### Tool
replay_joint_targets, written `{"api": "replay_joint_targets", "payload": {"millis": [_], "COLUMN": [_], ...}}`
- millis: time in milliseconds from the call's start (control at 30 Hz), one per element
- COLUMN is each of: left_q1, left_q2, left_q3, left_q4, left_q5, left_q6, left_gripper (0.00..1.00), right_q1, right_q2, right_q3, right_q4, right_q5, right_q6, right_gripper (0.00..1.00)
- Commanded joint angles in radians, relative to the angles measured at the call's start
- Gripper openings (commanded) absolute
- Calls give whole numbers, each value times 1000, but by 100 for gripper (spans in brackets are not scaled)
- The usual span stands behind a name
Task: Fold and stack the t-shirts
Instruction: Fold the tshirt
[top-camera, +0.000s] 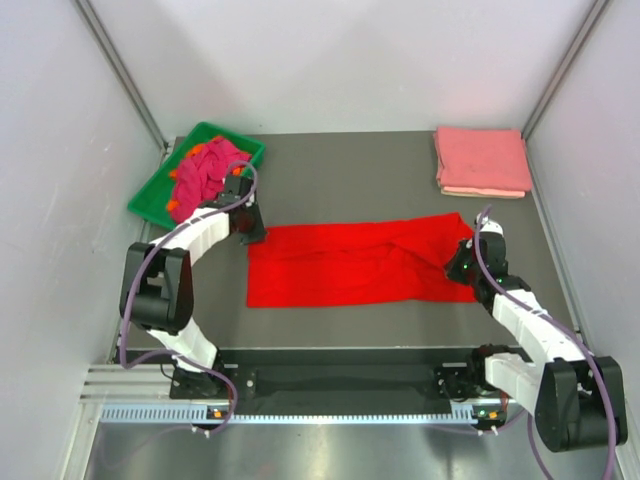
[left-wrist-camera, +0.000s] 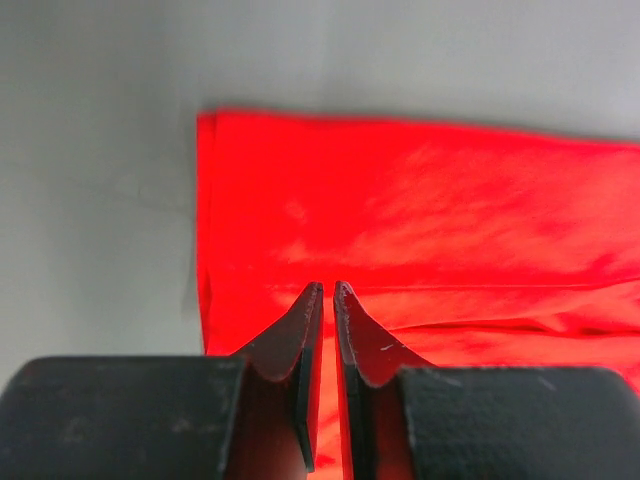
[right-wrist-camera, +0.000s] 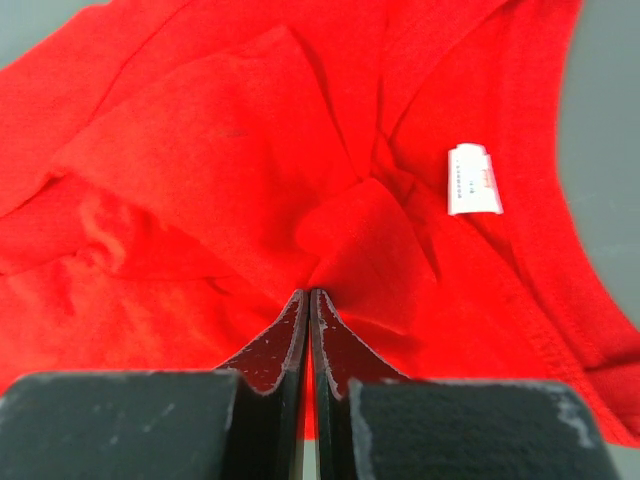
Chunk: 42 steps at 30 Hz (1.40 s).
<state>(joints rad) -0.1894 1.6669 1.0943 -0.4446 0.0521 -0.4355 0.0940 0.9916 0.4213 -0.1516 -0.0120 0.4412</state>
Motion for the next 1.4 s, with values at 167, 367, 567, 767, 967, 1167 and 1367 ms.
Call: {"api": "replay_joint_targets", "payload": {"millis": [167, 367, 567, 767, 967, 1167, 1367], "left_q1": [-4, -4, -4, -4, -4, -2, -5], "left_q2": [100, 160, 168, 168, 195, 215, 225], "left_q3": [15, 38, 38, 39, 70, 124, 219], "left_q4": [-37, -69, -80, -77, -106, -143, -223], "left_q5": [-130, -176, -212, -212, -228, -270, -174], "left_q6": [9, 17, 38, 57, 64, 86, 115], "left_gripper": [14, 14, 13, 13, 13, 13, 15], "right_q1": [0, -5, -8, -10, -10, -10, -10], "right_q2": [-39, 10, -11, -59, -70, -28, -8], "right_q3": [73, 227, 234, 217, 168, 152, 128], "right_q4": [-19, -77, -137, -235, -281, -292, -347], "right_q5": [61, 110, 121, 150, 164, 195, 110], "right_q6": [-21, -70, -88, -72, -12, 43, 99], "right_gripper": [0, 0, 0, 0, 0, 0, 11]}}
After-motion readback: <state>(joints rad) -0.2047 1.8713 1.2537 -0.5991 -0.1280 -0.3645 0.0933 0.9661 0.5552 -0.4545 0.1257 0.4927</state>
